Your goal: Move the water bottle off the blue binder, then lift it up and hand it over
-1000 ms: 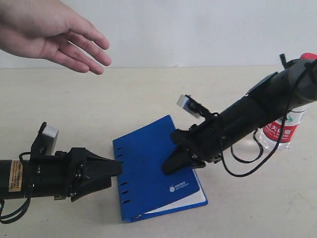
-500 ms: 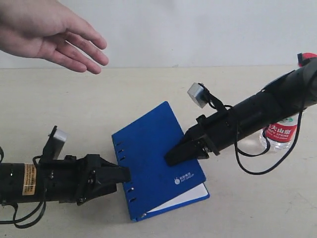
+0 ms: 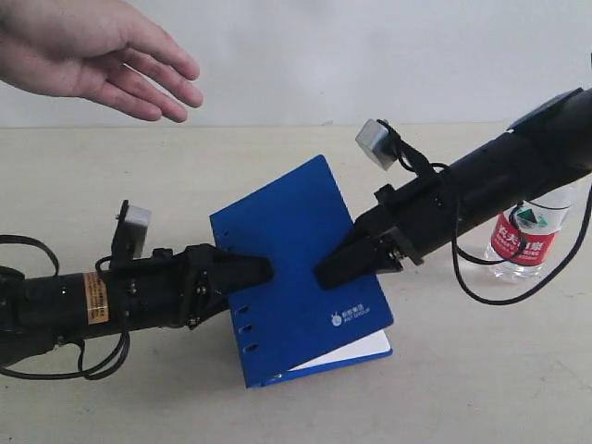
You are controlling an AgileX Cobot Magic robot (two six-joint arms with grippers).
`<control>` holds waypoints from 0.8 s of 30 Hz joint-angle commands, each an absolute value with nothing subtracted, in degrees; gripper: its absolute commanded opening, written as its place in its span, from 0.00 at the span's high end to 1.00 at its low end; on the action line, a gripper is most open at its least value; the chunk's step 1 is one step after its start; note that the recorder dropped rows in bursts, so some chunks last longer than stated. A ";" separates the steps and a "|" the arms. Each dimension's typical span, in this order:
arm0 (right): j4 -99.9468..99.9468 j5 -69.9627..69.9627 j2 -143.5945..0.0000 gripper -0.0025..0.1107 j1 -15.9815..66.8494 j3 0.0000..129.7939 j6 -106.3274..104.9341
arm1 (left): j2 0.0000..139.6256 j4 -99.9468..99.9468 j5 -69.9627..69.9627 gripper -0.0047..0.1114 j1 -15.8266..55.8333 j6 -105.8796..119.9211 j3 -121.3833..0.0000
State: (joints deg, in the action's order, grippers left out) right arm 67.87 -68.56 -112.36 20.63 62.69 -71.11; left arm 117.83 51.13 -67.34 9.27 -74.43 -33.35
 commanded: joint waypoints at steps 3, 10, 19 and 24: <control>63.78 -69.96 -111.63 0.98 20.68 60.66 -70.15 | 118.30 61.31 -69.96 0.46 12.40 -75.84 -39.19; 57.33 -63.13 -111.63 0.98 20.68 58.67 -64.27 | 118.30 61.97 -69.96 0.48 15.75 -78.56 -42.11; 57.07 -60.71 -111.63 0.96 20.68 58.67 -62.31 | 118.30 61.87 -69.96 0.92 16.61 -78.37 -42.45; 54.68 -61.36 -111.63 0.68 20.57 58.67 -62.13 | 118.30 58.13 -69.96 0.92 14.59 -76.98 -42.45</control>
State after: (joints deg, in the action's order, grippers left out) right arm 56.80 -63.08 -111.42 20.29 58.91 -62.17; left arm 119.10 60.44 -61.69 15.11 -78.77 -41.40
